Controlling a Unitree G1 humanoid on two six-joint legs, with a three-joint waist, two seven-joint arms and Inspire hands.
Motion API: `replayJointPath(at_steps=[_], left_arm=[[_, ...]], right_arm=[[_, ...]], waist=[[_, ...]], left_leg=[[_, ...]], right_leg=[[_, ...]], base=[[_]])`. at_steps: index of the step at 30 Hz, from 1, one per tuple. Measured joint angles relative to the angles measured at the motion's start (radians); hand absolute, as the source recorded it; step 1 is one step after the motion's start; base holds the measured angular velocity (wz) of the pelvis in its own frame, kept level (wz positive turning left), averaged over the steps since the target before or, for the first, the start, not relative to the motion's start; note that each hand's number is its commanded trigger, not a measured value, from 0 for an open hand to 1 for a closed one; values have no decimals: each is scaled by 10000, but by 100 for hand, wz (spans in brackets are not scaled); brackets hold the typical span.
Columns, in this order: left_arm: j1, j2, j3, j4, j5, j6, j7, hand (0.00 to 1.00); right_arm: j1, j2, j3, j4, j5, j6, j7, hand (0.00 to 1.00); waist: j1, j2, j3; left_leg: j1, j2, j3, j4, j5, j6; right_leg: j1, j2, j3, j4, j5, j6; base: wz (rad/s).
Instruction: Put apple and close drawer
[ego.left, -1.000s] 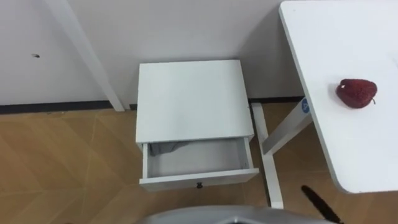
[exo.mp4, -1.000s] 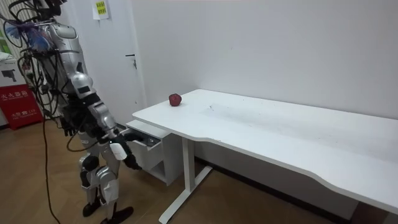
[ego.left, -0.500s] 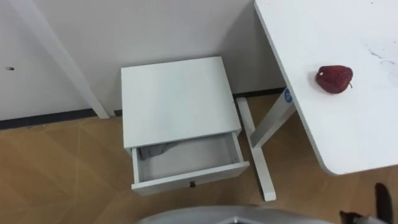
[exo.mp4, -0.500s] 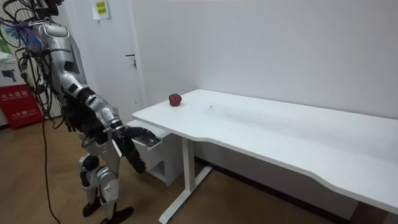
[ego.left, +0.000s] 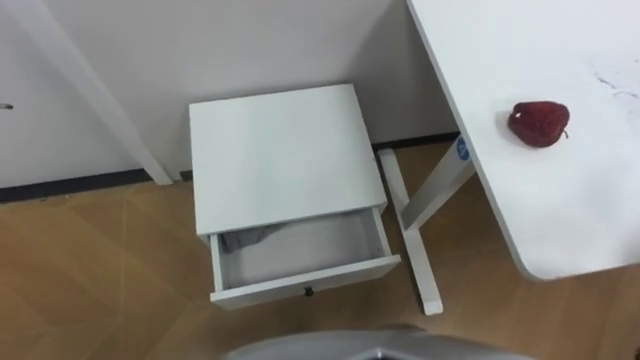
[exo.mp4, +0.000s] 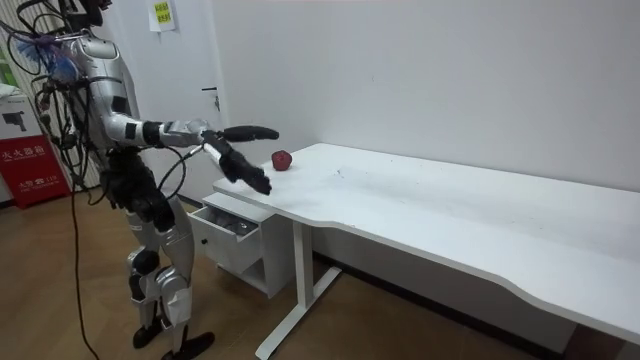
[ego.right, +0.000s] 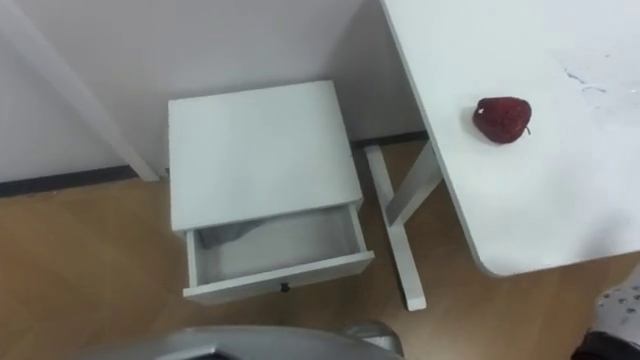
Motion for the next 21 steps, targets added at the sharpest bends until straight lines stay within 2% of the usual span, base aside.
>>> replayJointPath(at_steps=[5, 7, 13, 16, 21], left_arm=[[-131, -38, -778, -10, 9, 22, -7, 0], [-124, -38, -1020, 13, 7, 64, -7, 0], [-140, -36, -1523, 9, -28, 52, -7, 0], [-140, -23, -1536, 4, -29, 36, -8, 0], [-135, -23, -1540, 11, -45, 18, -169, 0]], right_arm=[[-10, -51, 1258, -711, -3356, 16, -245, 0], [17, -92, 1823, -781, -3870, 29, -128, 0], [37, -156, 2837, -816, -4354, 128, 797, 0], [38, -178, 3205, -804, -4915, 222, 1205, 0], [44, -219, 3634, -705, -4994, 338, 1788, 0]], waist=[[354, -9, 11], [419, -23, 15], [613, -26, 16], [626, -63, 41], [736, -166, 76]], left_leg=[[-31, 64, -35, -49, 0, 0], [-34, 65, -53, -19, 2, -3], [-122, 2, -66, -16, 4, 1], [-105, 40, -61, -16, 5, 3], [-85, 53, -48, -10, 5, 3]], right_leg=[[-28, -8, -45, 0, 0, 0], [-29, -2, -59, 0, 0, 0], [-113, -17, -65, -6, 0, 0], [-137, -21, -62, -24, 0, 1], [-131, -23, -63, -25, 1, 1]], base=[[2], [2], [0], [0], [0]])
